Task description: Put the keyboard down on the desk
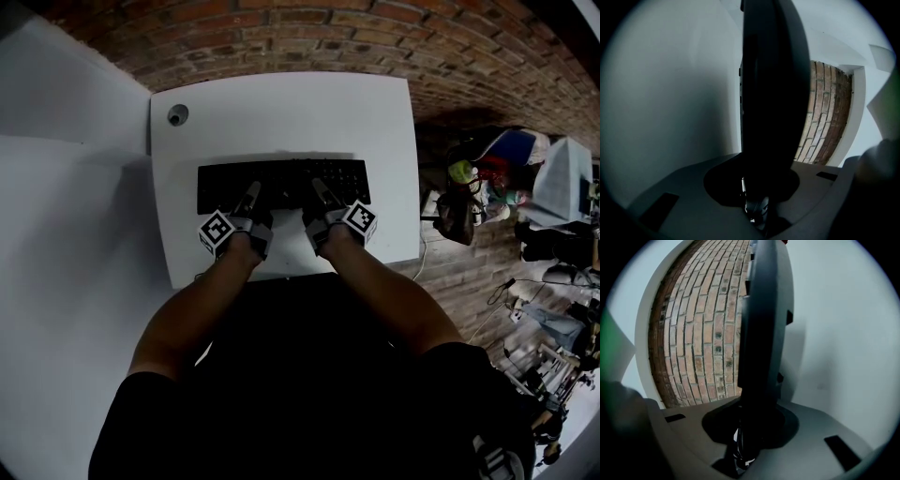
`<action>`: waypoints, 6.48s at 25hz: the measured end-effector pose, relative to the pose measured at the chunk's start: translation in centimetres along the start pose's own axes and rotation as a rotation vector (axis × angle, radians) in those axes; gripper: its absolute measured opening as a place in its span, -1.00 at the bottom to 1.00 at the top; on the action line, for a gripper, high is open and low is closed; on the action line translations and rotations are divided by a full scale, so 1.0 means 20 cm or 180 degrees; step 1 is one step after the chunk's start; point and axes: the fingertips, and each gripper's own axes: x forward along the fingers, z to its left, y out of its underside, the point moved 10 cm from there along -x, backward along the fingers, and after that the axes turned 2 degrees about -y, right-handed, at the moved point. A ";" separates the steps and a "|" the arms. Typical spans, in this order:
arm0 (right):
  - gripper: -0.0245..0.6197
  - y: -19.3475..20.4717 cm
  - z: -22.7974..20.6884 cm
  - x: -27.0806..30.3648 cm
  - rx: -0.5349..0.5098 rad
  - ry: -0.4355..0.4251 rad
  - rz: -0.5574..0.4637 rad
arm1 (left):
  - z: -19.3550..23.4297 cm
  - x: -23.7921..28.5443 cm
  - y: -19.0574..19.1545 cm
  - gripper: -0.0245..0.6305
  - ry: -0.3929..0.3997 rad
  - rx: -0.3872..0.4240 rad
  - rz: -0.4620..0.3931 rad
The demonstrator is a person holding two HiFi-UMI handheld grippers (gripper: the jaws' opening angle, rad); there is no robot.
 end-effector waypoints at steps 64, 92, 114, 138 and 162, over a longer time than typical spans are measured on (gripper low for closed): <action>-0.52 -0.01 -0.07 0.04 -0.0055 0.0342 0.0168 | 0.13 -0.01 -0.03 -0.58 -0.0210 -0.0277 0.0002; -0.23 0.05 -0.06 -0.07 -0.0021 0.0581 0.0250 | 0.19 -0.15 -0.01 -0.42 -0.0166 -0.0461 0.0011; -0.21 0.11 -0.09 -0.23 0.0272 0.0848 0.0112 | 0.13 -0.27 0.05 -0.33 -0.0339 -0.0395 0.0057; -0.21 0.13 -0.12 -0.50 0.0363 0.0886 0.0064 | 0.20 -0.46 0.02 -0.26 -0.0407 -0.0491 0.0360; -0.60 0.02 0.49 -0.60 -0.1593 0.0069 0.0201 | -0.54 -0.47 -0.14 -0.31 0.0379 0.2014 0.0487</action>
